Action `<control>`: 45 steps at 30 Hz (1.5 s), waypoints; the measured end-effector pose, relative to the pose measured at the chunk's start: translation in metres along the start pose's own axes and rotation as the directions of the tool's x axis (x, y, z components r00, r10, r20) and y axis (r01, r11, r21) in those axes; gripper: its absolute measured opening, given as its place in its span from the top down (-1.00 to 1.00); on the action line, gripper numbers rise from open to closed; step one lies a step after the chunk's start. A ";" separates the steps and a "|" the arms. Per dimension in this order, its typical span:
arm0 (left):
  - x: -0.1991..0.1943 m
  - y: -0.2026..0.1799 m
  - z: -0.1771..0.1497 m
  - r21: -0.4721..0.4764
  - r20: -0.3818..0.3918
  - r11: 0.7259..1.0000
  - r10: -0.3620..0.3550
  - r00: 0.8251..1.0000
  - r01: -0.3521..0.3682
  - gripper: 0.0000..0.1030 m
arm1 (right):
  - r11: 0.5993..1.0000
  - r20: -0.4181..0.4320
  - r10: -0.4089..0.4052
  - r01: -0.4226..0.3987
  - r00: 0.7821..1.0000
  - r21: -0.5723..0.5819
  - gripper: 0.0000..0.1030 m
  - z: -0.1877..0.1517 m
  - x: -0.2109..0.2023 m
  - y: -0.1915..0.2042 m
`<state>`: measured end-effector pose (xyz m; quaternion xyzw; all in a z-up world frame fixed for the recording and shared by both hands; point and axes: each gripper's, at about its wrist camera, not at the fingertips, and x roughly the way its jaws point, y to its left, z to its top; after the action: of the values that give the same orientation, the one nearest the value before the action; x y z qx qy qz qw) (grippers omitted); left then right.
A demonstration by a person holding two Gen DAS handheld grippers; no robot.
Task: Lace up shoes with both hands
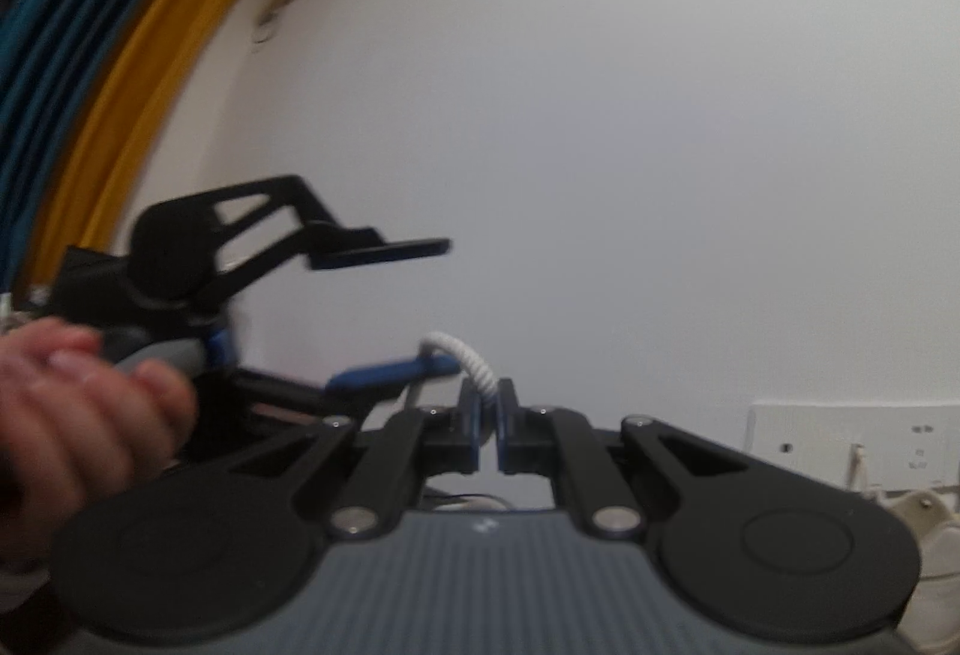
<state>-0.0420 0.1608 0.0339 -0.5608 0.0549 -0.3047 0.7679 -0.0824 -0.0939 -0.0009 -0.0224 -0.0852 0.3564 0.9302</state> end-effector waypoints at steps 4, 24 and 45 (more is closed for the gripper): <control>0.000 -0.009 0.005 0.142 0.042 0.985 0.096 0.994 -0.101 0.81 | 0.993 -0.043 0.110 -0.108 0.993 0.056 0.89 -0.006 -0.005 -0.009; 0.039 -0.083 -0.135 0.983 0.089 0.091 0.517 0.851 -0.158 0.84 | 0.894 -0.036 0.277 -0.244 0.960 0.376 0.06 0.037 -0.016 -0.115; 0.037 -0.087 -0.151 0.917 0.392 -0.228 0.359 0.847 -0.328 0.79 | 0.939 -0.213 0.303 -0.253 0.929 0.234 0.00 0.055 -0.021 -0.103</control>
<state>-0.1116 0.0002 0.0665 0.2331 -0.0259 -0.0232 0.9718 -0.0396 -0.1858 0.0612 0.0165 0.0715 0.4864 0.8707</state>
